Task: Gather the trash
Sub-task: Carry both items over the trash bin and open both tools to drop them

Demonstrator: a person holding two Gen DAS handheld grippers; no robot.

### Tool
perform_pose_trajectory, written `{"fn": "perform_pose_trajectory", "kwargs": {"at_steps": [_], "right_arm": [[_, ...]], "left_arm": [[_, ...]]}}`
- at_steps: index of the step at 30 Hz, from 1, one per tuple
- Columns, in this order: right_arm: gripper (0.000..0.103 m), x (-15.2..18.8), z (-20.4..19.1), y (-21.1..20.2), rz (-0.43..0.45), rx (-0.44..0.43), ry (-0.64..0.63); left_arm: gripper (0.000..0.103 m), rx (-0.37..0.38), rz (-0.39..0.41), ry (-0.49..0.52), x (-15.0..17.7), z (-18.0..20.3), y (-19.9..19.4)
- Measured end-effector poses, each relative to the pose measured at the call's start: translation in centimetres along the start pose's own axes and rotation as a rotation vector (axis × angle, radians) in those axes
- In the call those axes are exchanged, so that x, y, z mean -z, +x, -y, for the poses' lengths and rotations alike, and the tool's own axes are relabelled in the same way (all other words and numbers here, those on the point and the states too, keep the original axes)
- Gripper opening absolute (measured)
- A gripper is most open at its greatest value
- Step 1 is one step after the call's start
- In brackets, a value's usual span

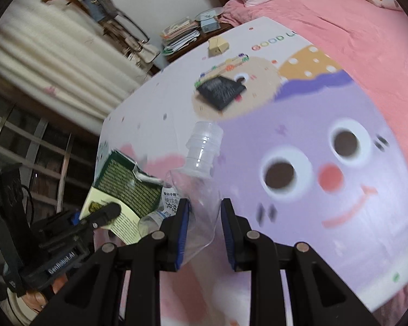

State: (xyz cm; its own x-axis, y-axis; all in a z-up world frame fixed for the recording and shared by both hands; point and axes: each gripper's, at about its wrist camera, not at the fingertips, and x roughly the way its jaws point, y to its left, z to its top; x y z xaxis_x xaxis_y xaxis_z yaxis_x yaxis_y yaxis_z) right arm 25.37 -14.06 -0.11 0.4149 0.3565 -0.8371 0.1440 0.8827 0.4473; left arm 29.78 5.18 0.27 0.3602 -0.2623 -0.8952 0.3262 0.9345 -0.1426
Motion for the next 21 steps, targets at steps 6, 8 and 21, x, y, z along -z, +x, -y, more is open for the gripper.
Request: {"fn": "perform_pose_trajectory", "kwargs": {"at_steps": [6,8,21], "right_arm": [[0.024,6.7,2.9,-3.9,-0.047,-0.019,-0.088],[0.024,8.8,3.9,-5.1,-0.056,-0.018,-0.117],[0.024,20.9,8.7,-7.6,-0.173,0.036,-0.199]], "left_arm": [[0.019,-0.032,0.046,-0.063,7.0,5.9,-3.0],[0.019,-0.042,0.053,-0.076,9.5,7.8,-3.7],[0.02,-0.057,-0.052,-0.059,22.6,15.2,-2.5]]}}
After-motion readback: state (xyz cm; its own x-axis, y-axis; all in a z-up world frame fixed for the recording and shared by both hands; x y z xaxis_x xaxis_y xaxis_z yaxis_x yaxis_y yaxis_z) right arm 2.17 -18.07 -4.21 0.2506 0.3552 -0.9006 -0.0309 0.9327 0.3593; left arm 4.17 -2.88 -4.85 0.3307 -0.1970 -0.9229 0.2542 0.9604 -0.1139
